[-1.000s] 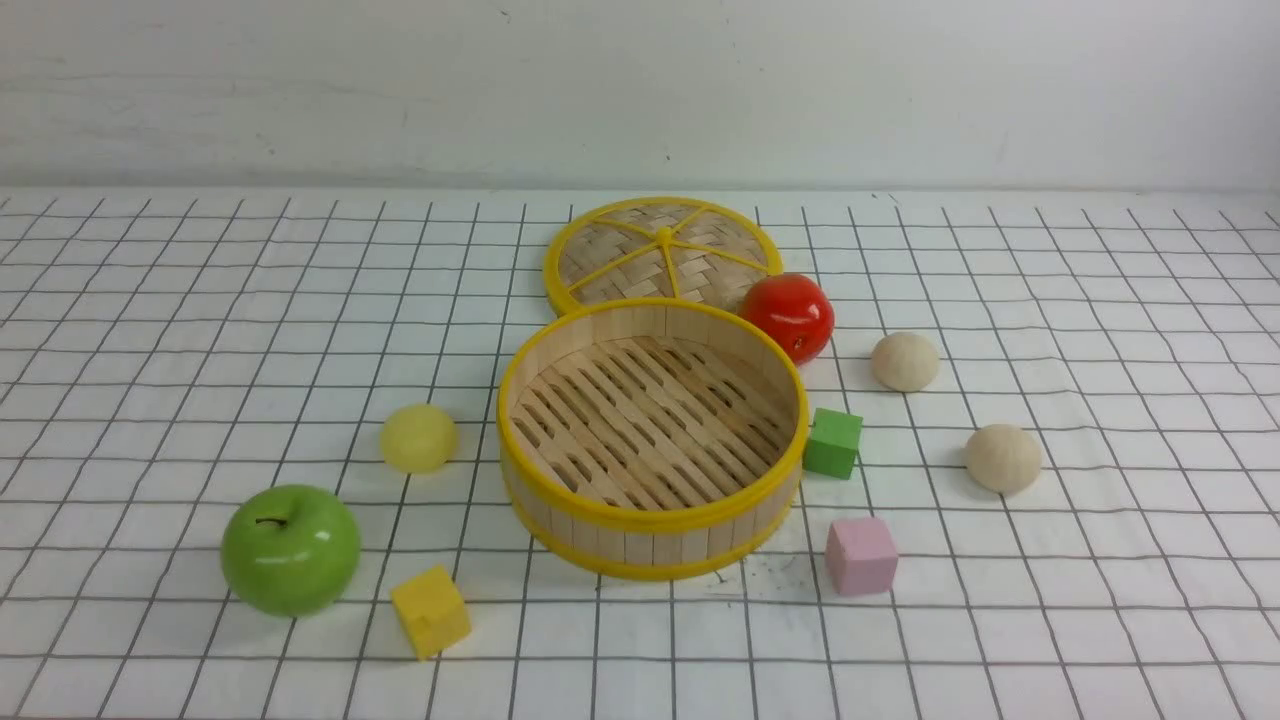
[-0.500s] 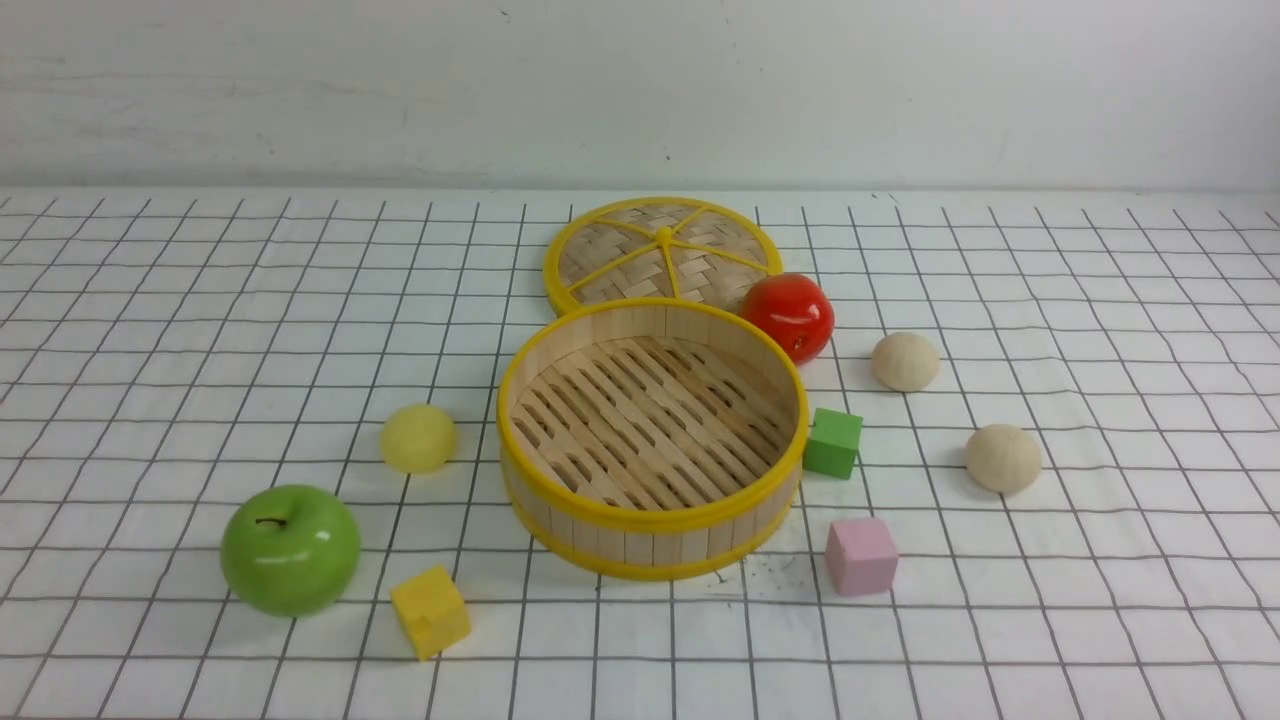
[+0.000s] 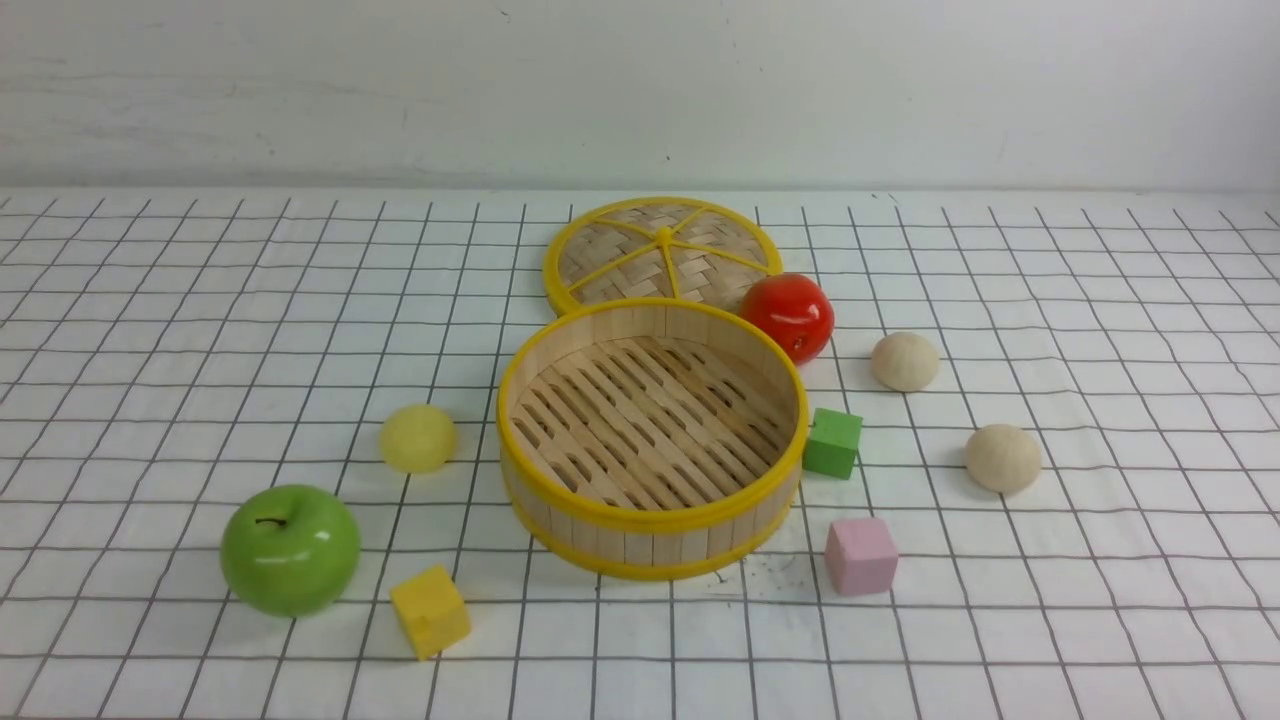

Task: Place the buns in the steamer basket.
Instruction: Use the left arm to grab a steamed stuffed bun

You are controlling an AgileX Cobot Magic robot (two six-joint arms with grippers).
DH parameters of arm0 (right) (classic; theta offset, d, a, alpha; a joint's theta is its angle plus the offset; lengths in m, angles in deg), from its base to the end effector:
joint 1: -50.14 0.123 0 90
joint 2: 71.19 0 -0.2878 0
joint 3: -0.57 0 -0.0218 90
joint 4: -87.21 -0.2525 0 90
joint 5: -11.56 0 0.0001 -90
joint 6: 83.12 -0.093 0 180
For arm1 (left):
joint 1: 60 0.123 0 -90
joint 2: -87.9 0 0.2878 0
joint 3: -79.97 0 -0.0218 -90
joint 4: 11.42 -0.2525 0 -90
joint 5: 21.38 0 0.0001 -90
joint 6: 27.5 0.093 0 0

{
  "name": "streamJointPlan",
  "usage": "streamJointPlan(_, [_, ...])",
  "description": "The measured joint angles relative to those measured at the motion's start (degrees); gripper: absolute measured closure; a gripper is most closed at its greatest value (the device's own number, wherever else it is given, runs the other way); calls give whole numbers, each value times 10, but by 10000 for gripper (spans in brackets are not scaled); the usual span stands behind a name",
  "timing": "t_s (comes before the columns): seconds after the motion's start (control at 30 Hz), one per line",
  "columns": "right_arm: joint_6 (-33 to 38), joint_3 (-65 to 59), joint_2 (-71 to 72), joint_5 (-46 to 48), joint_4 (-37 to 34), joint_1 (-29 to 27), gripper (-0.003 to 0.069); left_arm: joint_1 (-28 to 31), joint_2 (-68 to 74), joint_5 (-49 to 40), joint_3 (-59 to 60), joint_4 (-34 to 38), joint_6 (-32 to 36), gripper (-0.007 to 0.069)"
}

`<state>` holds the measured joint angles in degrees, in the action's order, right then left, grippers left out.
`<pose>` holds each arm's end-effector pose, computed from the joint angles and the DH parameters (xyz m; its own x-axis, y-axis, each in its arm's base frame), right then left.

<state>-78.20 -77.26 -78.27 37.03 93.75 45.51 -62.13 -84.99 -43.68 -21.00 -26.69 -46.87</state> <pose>0.0505 -0.0087 0.1704 -0.3624 -0.1589 -0.9184 0.0594 0.9794 -0.1929 0.0533 0.0073 0.1691 -0.2977 -0.0791 -0.9514 -0.0855 0.9948 -0.0559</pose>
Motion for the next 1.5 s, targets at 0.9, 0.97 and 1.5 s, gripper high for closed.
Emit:
streamJointPlan(0.9, [0, 0, 0, 0, 0, 0, 420, 0, 0, 15, 0, -28, 0, 386])
streamJointPlan(0.97, [0, 0, 0, 0, 0, 0, 420, 0, 0, 50, 0, -28, 0, 386])
streamJointPlan(1.5, [0, 0, 0, 0, 0, 0, 420, 0, 0, 406, 0, 49, -25, 386])
